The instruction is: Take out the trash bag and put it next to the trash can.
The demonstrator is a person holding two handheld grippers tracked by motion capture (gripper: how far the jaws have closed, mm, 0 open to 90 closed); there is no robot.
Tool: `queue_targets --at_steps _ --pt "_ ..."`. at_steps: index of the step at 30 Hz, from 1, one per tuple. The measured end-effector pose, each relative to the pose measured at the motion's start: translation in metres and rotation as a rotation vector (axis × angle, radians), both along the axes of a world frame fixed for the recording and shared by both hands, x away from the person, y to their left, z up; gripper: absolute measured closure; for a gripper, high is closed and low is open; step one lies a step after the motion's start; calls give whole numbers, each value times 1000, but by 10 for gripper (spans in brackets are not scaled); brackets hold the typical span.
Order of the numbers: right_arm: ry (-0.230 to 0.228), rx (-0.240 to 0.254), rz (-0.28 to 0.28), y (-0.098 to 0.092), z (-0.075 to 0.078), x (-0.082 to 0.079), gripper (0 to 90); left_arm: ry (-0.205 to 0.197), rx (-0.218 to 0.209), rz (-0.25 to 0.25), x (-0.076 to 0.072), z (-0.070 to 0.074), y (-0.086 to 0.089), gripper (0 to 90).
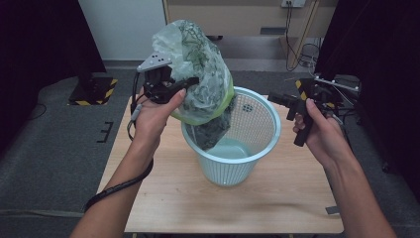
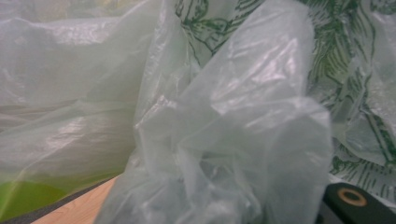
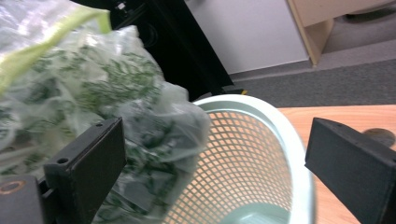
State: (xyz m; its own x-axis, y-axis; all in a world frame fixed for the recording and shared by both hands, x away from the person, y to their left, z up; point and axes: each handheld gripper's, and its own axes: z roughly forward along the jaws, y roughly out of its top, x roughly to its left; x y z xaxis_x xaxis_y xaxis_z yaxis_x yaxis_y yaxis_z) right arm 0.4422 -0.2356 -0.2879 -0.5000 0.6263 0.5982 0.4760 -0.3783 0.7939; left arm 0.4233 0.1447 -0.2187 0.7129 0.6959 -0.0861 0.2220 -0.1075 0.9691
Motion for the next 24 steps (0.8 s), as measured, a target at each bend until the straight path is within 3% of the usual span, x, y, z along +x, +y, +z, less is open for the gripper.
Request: queue_targets --at_steps 14,24 --pt "13 -12 -19 -18 -12 -2 57 13 -16 29 -9 6 19 895" --pt "36 -16 -49 -38 -26 -5 62 -14 -41 91 -21 25 54 895"
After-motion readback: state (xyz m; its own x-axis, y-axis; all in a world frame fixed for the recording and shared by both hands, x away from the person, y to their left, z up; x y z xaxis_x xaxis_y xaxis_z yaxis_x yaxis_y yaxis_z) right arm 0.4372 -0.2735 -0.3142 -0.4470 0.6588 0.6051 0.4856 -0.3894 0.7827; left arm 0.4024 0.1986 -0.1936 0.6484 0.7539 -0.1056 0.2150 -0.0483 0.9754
